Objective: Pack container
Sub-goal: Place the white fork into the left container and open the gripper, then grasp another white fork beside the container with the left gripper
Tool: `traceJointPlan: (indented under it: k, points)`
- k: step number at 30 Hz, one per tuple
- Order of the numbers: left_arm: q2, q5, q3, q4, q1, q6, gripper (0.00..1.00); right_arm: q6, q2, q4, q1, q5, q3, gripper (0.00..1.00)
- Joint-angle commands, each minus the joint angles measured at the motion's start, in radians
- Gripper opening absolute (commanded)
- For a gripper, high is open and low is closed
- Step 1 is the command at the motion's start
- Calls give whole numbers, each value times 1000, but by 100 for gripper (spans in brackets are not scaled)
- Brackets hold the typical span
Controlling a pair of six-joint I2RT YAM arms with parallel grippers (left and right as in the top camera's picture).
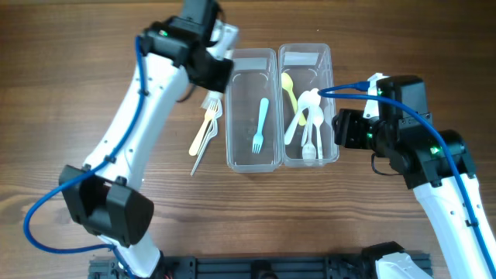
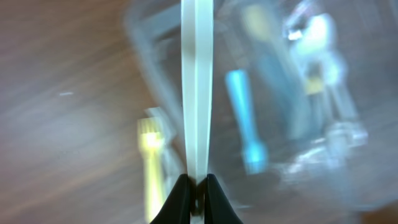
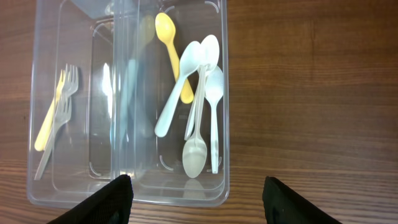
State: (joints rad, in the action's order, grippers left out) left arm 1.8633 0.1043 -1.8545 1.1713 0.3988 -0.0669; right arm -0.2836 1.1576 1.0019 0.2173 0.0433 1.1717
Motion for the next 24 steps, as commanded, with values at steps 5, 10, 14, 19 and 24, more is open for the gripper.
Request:
traceJointPlan:
  k: [5,10,14,19,24]
  points:
    - [123,-21,18,-31,162,367,5,-14,6,-5,-2,-21,18,67]
    - [144,-27,17,-36,171,464,35,-15,6,-6,-2,-21,18,66]
    - [85,-35,13,-17,139,348,59,-14,6,-6,-2,-21,18,68]
    - [35,-152,18,148,59,206,64,-15,6,-8,-2,-21,18,69]
    - [35,-155,129,209,-3,197,60,-14,6,-11,-2,-21,18,69]
